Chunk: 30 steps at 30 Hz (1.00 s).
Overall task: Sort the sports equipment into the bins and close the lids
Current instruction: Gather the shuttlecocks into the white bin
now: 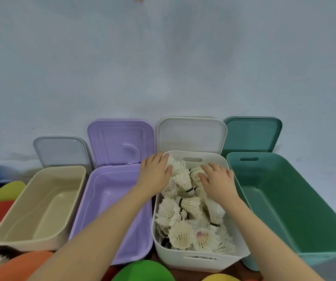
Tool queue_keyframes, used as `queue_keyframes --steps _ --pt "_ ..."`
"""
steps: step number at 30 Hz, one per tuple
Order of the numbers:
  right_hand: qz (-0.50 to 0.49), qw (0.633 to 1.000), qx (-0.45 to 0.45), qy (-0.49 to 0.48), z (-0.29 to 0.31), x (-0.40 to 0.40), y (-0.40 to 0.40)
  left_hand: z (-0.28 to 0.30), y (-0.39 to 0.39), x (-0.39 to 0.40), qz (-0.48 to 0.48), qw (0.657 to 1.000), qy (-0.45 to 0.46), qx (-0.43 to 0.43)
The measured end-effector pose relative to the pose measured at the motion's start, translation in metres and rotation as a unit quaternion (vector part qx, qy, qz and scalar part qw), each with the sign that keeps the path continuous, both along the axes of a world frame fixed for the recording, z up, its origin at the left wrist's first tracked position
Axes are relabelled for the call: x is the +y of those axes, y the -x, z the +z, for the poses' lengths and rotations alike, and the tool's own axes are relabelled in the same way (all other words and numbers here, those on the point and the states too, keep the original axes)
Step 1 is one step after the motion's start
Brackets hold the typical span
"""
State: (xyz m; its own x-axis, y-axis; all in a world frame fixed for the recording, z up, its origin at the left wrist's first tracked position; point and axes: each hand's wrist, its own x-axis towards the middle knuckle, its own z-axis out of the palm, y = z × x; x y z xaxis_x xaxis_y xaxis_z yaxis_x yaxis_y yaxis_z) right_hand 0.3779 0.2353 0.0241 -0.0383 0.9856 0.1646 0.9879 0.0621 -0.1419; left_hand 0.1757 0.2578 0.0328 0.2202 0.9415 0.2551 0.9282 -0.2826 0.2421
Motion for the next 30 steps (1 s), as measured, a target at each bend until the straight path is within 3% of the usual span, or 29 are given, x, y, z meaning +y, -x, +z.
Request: queue_keyframes --steps 7,14,21,30 --pt "0.086 0.99 0.104 -0.049 0.029 -0.052 0.05 0.036 0.052 -0.067 0.019 0.999 -0.047 -0.013" --pt "0.178 0.957 0.209 -0.091 0.033 -0.085 0.132 0.036 0.14 -0.132 0.088 0.994 -0.055 -0.033" --pt "0.261 0.936 0.23 -0.058 0.008 -0.119 0.226 0.021 0.237 -0.188 0.141 0.989 -0.03 -0.01" --pt "0.284 0.925 0.253 -0.004 -0.02 -0.166 0.362 -0.031 0.382 -0.251 0.164 0.985 0.008 -0.059"
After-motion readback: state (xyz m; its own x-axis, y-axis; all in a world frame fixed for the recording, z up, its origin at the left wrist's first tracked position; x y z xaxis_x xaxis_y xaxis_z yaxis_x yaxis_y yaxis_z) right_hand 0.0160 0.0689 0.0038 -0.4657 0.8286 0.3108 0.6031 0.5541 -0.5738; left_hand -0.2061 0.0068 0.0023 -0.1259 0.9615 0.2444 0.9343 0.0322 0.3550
